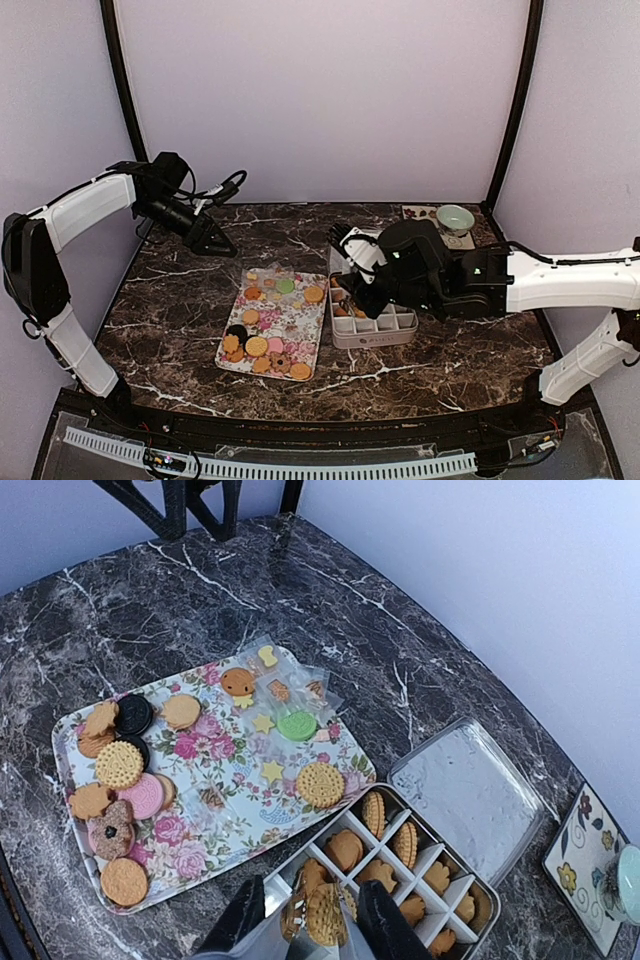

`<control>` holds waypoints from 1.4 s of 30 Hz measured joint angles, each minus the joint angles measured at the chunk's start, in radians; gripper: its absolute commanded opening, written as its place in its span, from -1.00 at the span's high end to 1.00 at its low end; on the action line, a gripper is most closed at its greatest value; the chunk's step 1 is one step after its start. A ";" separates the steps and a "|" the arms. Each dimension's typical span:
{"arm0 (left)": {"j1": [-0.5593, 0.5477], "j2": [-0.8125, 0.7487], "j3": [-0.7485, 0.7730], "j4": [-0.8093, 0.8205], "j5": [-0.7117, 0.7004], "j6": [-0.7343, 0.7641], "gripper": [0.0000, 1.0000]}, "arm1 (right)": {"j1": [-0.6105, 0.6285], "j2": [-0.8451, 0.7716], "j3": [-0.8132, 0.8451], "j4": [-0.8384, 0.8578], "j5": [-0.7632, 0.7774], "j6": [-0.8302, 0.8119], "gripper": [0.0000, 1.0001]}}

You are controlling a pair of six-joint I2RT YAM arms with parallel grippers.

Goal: Pack the cookies
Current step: Pick up the fake cookies from the packing box, then place the fake cookies in the empty pocket of the box.

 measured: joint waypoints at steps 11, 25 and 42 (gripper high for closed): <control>0.000 -0.006 0.002 -0.007 0.000 0.000 -0.53 | -0.007 -0.015 0.006 -0.021 0.032 0.002 0.65; 0.000 -0.014 0.004 -0.008 0.005 0.000 -0.52 | -0.093 -0.051 0.006 -0.035 -0.055 -0.008 0.69; 0.000 -0.014 0.007 -0.008 0.004 -0.002 -0.51 | -0.211 -0.055 0.006 -0.026 -0.250 -0.060 0.82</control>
